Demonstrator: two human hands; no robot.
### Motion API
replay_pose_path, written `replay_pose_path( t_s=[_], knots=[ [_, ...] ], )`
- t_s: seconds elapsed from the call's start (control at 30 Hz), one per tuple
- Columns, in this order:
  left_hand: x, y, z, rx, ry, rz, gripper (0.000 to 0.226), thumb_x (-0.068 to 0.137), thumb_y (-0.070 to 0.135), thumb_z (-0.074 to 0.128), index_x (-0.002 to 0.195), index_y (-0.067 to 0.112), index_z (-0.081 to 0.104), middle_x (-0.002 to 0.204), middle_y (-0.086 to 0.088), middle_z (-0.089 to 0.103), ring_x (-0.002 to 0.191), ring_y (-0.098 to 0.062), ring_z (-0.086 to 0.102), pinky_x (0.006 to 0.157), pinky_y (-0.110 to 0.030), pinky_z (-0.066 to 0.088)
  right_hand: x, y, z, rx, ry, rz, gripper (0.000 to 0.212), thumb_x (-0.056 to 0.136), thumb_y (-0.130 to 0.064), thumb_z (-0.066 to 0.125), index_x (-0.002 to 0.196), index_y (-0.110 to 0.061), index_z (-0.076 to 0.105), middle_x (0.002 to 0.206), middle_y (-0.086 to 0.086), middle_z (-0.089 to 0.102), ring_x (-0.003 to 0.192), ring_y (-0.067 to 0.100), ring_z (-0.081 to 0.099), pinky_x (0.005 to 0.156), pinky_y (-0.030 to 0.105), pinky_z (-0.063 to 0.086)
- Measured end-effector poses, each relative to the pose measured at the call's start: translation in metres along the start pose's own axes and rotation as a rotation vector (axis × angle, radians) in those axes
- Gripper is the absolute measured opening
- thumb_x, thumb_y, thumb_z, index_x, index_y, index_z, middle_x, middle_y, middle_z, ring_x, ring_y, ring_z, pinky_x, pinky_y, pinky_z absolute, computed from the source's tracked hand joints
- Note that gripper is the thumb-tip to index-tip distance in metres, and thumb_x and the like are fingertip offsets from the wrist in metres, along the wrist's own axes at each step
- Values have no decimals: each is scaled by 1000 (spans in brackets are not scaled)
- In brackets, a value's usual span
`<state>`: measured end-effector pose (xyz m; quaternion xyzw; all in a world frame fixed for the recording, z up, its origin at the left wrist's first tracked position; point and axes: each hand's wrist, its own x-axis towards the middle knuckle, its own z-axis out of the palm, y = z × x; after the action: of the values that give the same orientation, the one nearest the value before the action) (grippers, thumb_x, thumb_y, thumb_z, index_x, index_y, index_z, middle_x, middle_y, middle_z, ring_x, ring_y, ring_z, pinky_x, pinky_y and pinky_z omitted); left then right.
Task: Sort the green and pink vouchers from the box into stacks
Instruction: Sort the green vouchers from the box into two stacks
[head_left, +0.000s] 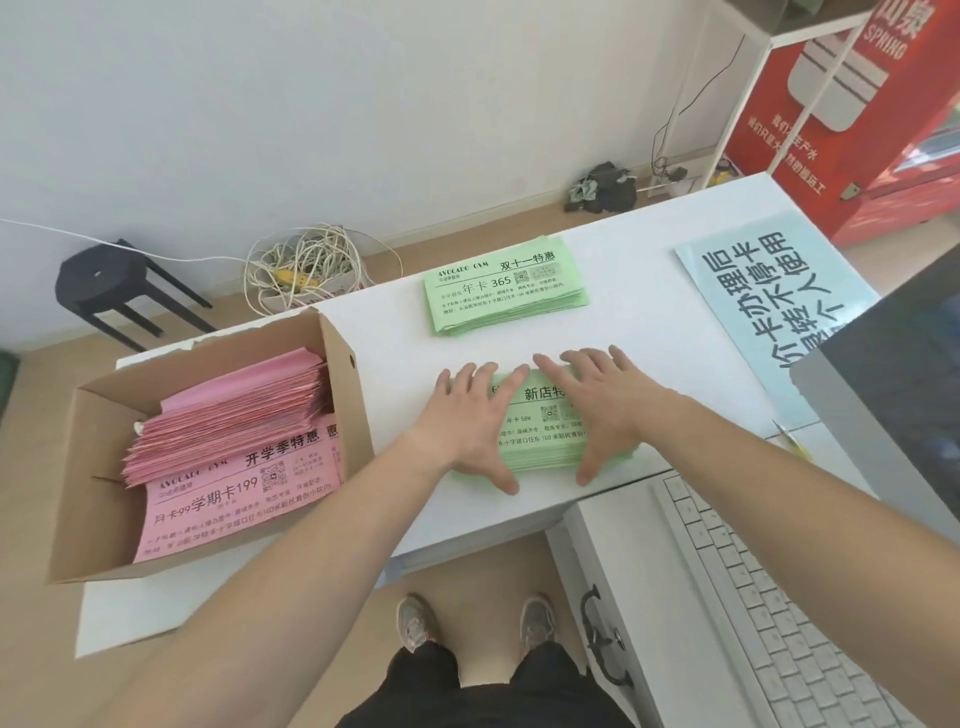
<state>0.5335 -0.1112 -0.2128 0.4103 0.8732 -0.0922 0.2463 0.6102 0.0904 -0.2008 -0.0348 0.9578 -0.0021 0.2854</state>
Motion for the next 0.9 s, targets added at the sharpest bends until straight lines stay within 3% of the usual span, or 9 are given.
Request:
replay_pose_path(
  t_s=[0.17,0.23,0.37,0.5,0.6,0.73,0.9],
  knots=[
    [-1,3,7,141,173,8,136,55,73,73,158,29,-3,145,-14,36,130,-36,40,121,-56,14,4,-5,13,-95,161,-30,148,47,-67,77,155,-28,-16,149,13,32,138,34,33,120,57,14],
    [-2,3,9,140,190,10,132,57,70,72,158,28,-1,146,-14,36,130,-36,41,121,-55,14,6,-5,14,-96,177,-40,144,48,-64,76,155,-28,-12,147,12,34,135,34,36,120,55,17],
    [-1,0,9,140,122,7,141,56,69,74,158,26,-14,152,-18,30,140,-38,32,122,-57,12,9,-7,17,-117,107,-19,153,46,-69,77,155,-25,-21,154,17,23,141,38,29,119,58,15],
    [1,-1,7,159,122,28,135,59,66,71,159,26,-10,139,-15,42,126,-36,45,120,-53,19,9,-8,17,-144,134,-23,142,50,-60,75,156,-26,-14,143,14,38,130,36,41,119,55,19],
    [1,-4,8,153,168,40,133,57,67,70,158,28,-8,138,-14,43,123,-36,46,119,-51,21,8,-6,17,-127,152,-13,140,51,-59,74,155,-28,-14,144,13,37,131,36,40,118,56,19],
    [2,-5,12,120,125,17,138,57,67,72,157,28,-15,150,-15,31,138,-37,34,122,-56,14,10,-7,23,-106,125,9,144,51,-58,75,154,-28,-22,148,14,29,134,37,34,117,60,17],
    [4,-6,11,163,164,47,132,59,64,69,157,26,-10,135,-14,44,118,-35,47,115,-48,27,11,-6,23,-109,161,4,137,54,-58,71,155,-28,-16,143,13,36,128,37,40,117,58,19]
  ],
)
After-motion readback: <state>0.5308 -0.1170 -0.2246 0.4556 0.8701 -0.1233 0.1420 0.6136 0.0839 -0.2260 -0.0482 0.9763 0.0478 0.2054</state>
